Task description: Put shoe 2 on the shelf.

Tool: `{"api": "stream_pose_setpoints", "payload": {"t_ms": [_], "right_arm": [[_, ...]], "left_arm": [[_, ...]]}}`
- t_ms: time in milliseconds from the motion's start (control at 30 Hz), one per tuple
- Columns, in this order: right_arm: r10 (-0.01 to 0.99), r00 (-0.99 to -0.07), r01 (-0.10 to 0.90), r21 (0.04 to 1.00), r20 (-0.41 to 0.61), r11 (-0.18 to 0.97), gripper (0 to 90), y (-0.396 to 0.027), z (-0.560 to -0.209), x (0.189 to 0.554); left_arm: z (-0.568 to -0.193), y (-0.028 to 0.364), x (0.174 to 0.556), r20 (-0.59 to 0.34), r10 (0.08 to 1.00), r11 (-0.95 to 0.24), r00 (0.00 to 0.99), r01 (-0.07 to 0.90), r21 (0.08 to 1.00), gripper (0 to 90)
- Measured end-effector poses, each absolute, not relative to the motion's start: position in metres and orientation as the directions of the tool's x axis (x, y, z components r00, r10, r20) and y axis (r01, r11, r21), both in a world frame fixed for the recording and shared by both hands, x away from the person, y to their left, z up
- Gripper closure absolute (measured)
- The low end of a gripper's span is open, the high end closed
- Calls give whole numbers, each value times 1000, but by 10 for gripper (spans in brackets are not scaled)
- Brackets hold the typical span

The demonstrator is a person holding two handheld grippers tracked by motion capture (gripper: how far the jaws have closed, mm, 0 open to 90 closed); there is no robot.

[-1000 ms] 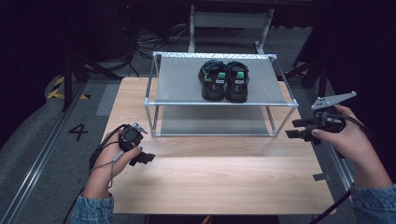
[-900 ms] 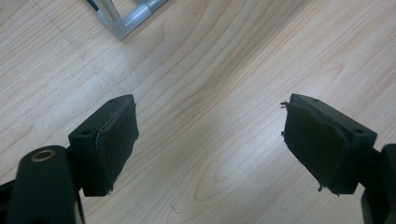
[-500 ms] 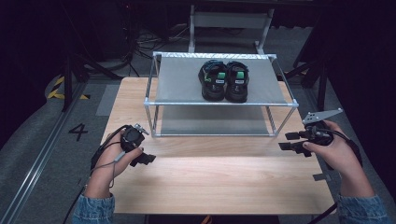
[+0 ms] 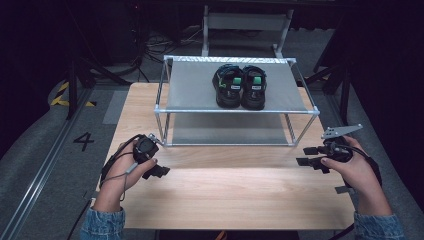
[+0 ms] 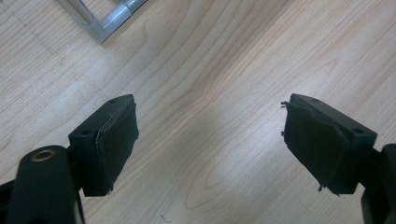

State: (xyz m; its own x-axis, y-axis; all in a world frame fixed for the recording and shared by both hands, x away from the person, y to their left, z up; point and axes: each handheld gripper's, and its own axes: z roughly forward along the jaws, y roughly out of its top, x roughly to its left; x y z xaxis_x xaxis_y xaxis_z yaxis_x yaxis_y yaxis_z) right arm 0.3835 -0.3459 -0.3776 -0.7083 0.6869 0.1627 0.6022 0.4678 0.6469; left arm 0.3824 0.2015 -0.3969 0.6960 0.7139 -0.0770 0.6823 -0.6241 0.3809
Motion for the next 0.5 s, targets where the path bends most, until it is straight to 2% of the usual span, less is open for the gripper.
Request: {"api": "stream_pose_setpoints", "payload": {"t_ms": [233, 333, 500], "right_arm": [[707, -690, 626, 617, 153, 477, 396, -346, -389, 385], [745, -654, 667, 566, 134, 484, 395, -348, -397, 386], [750, -647, 692, 520, 138, 501, 383, -347, -406, 387]], "left_arm": [[-398, 201, 383, -77, 709, -630, 701, 679, 377, 183], [-398, 201, 382, -77, 708, -632, 702, 678, 376, 183], [-398, 202, 383, -76, 707, -633, 703, 677, 376, 183]]}}
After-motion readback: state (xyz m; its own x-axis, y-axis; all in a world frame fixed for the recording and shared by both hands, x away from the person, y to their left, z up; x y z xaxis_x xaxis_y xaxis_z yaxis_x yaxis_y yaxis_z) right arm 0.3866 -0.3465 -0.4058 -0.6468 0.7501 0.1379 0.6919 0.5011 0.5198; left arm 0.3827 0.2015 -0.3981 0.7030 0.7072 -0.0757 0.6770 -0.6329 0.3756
